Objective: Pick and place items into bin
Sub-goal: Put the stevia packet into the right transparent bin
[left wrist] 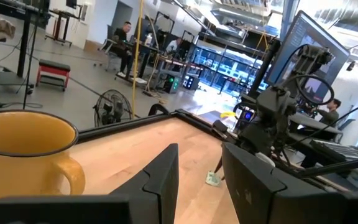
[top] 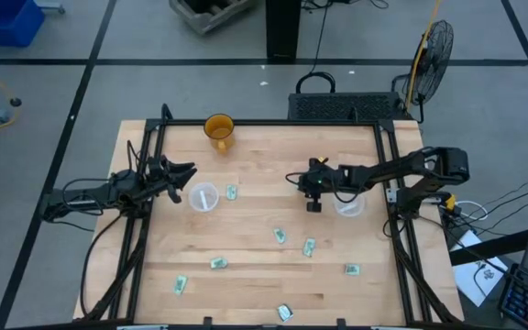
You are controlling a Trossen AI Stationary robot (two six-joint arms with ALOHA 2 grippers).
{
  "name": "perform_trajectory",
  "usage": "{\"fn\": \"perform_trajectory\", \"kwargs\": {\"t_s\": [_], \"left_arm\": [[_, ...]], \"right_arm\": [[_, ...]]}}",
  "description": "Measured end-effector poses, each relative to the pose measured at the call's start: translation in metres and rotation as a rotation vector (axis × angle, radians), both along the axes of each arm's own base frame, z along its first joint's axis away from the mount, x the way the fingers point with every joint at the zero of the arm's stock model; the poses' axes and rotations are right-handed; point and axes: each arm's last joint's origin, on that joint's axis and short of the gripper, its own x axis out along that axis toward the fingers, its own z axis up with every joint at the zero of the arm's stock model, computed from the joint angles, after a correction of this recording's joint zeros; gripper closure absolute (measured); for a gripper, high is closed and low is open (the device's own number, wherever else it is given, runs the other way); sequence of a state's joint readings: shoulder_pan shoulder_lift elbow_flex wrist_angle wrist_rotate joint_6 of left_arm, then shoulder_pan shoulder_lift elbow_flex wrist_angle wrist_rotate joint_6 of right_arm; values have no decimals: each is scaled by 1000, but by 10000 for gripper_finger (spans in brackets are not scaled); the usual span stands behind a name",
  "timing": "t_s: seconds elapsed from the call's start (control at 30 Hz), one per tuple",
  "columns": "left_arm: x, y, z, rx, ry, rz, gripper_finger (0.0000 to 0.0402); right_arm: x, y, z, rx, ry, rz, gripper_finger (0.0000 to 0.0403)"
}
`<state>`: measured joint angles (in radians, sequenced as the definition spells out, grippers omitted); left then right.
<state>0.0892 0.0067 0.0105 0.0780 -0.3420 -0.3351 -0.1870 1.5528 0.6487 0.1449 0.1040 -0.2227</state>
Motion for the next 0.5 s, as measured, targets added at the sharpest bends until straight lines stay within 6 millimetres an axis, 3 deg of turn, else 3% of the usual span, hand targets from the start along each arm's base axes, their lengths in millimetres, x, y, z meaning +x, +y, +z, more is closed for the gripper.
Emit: {"fn": "perform_trajectory", "kwargs": {"t_s": [0.5], "left_arm": [[0, 0, 0, 0, 0, 0, 273]], "right_arm": [[-7, -2, -7, 47, 8, -47, 316]]}}
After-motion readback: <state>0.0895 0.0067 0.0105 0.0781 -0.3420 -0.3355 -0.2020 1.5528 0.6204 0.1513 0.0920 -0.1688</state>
